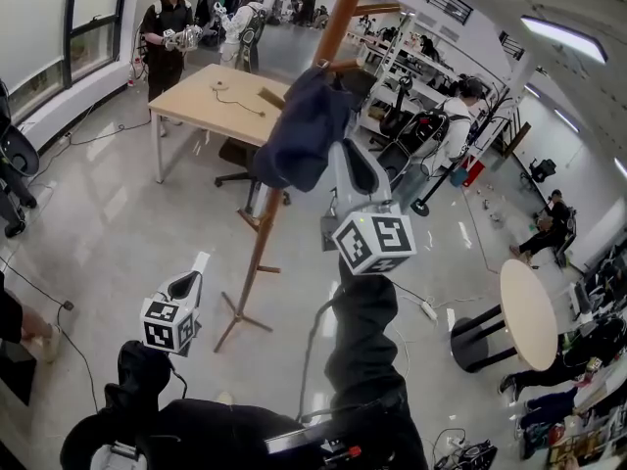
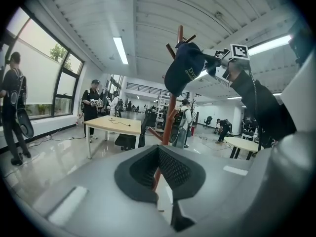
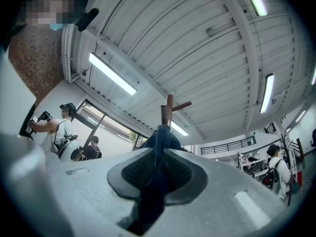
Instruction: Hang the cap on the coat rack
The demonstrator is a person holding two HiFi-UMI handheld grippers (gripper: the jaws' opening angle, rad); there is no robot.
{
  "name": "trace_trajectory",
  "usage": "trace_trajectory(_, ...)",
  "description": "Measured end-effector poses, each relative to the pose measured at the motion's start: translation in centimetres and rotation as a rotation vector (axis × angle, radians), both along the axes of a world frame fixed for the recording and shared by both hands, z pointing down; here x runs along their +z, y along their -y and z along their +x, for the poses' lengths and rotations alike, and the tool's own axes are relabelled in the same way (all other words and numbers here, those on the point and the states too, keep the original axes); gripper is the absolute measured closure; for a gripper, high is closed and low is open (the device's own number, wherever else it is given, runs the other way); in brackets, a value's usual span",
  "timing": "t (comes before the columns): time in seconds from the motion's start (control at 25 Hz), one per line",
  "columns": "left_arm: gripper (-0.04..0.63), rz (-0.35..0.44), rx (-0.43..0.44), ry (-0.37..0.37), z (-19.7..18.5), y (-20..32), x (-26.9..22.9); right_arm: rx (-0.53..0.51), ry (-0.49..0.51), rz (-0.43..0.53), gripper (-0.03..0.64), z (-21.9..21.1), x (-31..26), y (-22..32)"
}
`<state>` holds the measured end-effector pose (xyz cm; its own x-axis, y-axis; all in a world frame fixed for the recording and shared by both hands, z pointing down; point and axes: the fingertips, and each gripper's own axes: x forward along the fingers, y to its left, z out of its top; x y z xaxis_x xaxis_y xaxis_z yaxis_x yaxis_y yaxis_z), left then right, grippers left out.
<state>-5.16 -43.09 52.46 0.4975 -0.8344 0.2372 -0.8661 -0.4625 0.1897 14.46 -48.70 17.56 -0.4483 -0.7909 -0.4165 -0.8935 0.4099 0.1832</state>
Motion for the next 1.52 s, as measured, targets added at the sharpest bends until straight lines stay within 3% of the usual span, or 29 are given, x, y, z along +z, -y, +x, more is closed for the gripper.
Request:
trace_trajectory(0.6,0.594,0.012,0.020,0.005,1.0,-3.6,-0.9,0.016,-0.018,-0.061,0.489,1.7,2.9,-3.8)
trace_trajectory(0.92,0.594,0.017,0.034,0.008,1.7,-6.4,-1.1,0.049,-0.042,-0.102,0.484,2.3,6.1,-6.9)
trace_trajectory(1.52,0.594,0.046,0.061,0.010,4.3,-11.0,-1.8,0.051,-0.069,-0.204,0.592,3.6,11.9,-12.7)
